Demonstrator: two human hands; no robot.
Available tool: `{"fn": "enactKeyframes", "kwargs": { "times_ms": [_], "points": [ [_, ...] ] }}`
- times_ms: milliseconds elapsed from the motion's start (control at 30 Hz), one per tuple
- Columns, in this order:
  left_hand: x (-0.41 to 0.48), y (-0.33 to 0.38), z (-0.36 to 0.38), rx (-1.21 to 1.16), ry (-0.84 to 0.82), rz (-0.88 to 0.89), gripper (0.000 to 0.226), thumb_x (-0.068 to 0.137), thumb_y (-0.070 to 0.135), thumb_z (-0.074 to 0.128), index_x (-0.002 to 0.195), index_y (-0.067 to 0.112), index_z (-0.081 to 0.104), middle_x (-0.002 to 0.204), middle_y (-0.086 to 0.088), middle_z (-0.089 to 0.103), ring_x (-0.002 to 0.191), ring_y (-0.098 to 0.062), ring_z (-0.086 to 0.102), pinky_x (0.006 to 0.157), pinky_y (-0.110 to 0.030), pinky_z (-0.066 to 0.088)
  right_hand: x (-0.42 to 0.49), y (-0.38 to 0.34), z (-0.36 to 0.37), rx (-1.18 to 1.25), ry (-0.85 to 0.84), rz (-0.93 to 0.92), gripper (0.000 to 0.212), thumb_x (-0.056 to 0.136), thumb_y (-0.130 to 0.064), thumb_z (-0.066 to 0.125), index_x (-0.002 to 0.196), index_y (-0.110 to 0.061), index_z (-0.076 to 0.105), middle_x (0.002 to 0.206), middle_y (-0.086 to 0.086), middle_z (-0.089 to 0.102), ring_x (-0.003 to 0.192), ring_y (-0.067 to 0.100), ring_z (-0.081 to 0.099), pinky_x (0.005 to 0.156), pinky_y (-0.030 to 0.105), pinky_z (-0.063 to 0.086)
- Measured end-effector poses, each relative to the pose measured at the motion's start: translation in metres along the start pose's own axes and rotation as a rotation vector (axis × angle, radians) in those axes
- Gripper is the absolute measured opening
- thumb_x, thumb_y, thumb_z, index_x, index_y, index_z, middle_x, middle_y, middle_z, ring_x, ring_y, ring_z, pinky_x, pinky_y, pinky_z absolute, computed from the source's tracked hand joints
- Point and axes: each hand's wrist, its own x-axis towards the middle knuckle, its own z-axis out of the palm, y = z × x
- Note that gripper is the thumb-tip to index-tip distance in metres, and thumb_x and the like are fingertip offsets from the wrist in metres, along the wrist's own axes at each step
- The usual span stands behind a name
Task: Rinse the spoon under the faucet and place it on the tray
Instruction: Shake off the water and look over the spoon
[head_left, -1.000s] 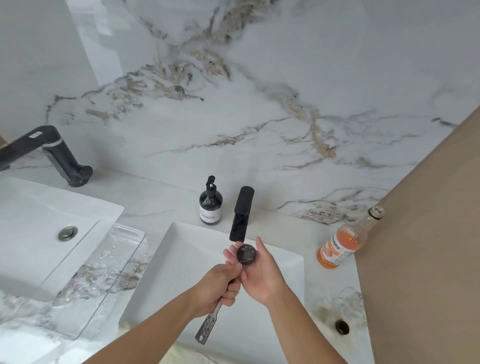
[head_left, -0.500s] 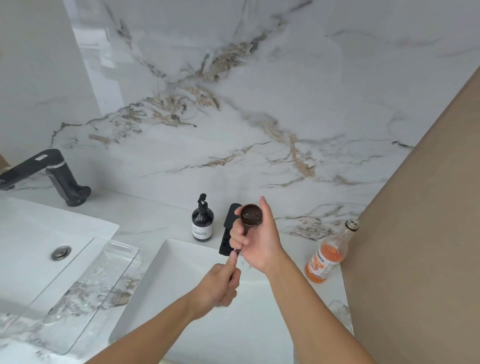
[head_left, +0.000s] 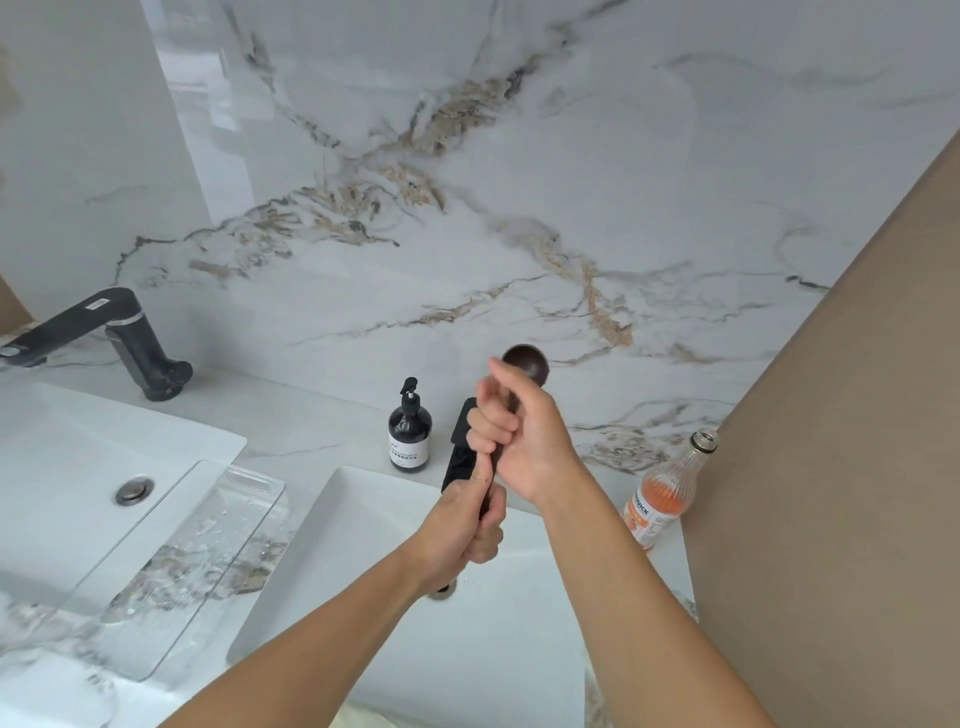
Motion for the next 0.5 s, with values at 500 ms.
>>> {"fn": "enactKeyframes", "kwargs": {
  "times_ms": [500],
  "points": [
    [0.015, -0.009, -0.007, -0.06, 0.035, 0.087, 0.038, 0.106, 0.027, 0.039, 0.084, 0.003, 0.058, 0.069, -0.007, 0.052, 0.07, -0.017, 0.048, 0.065, -0.028, 0.051, -0.017, 0.016, -0.02, -0.948, -0.001, -0.195, 0.019, 0.088, -0.02, 0.067, 0.077, -0.02, 0.052, 0.067, -0.012, 0.052, 0.058, 0.004, 0.049, 0.065, 0.023, 0.042]
  ]
}}
